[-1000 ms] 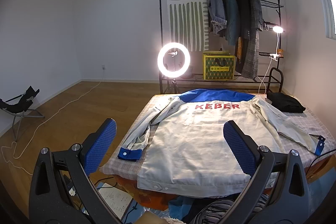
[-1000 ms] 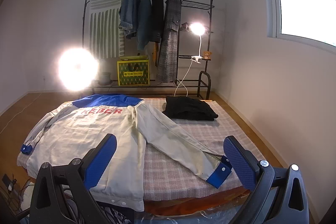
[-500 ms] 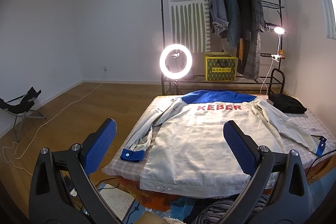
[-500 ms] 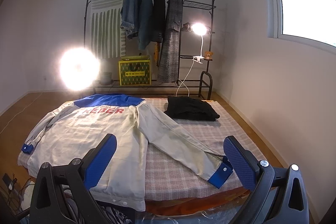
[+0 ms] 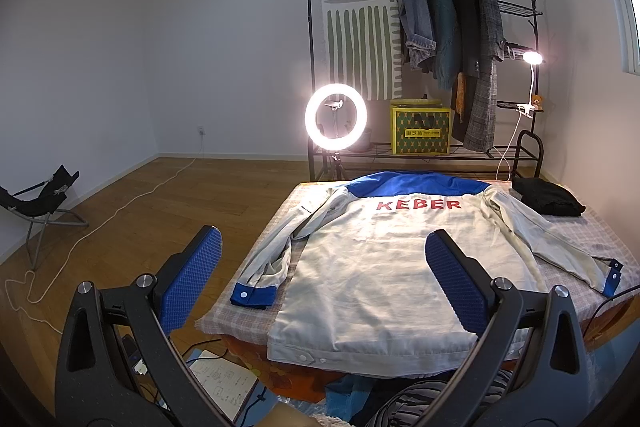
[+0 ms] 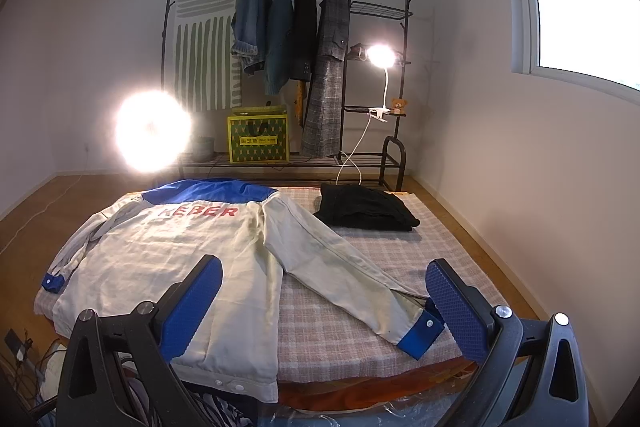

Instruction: Fold large clothes

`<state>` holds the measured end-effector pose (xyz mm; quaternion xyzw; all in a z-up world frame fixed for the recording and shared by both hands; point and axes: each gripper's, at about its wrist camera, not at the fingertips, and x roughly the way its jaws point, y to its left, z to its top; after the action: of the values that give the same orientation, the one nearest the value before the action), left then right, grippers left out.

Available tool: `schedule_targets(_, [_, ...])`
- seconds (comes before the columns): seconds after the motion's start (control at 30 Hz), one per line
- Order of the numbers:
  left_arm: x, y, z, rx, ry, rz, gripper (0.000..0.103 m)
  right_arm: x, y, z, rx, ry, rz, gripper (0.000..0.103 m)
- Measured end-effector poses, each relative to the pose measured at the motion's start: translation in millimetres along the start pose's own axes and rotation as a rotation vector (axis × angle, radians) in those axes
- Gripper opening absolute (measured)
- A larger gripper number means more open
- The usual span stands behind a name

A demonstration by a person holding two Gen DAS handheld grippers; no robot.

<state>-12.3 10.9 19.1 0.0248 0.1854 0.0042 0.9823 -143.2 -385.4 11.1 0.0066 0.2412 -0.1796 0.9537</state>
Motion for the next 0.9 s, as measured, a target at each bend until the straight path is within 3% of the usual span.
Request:
schedule_targets(0.23, [-1.2, 7.3, -2.0, -0.002, 0.0, 0.007, 0.103, -1.4, 4.0, -1.4, -0.005, 0.0, 0.004, 0.103])
schedule_targets(0.4, [-0.1, 23.8, -10.4, -0.006, -0.002, 0.053, 0.103, -2.6, 7.0, -3.5, -0.006, 0.0, 0.018, 0.103])
schedule_targets(0.7, [4.7, 66.2, -20.5, -0.023, 0.003, 0.132, 0.103, 5.3, 19.2, 3.9, -0.011, -0.028, 0.094, 0.103])
schedule_targets(0.77, [7.9, 81.9, -23.2, -0.042, 0.009, 0.121, 0.103, 8.7, 22.3, 6.6, -0.005, -0.035, 0.115, 0.103])
schedule_targets(0.9, [20.6, 112.7, -32.6, -0.092, 0.055, 0.107, 0.093, 18.6, 33.1, 12.0, 0.009, -0.062, 0.178, 0.103])
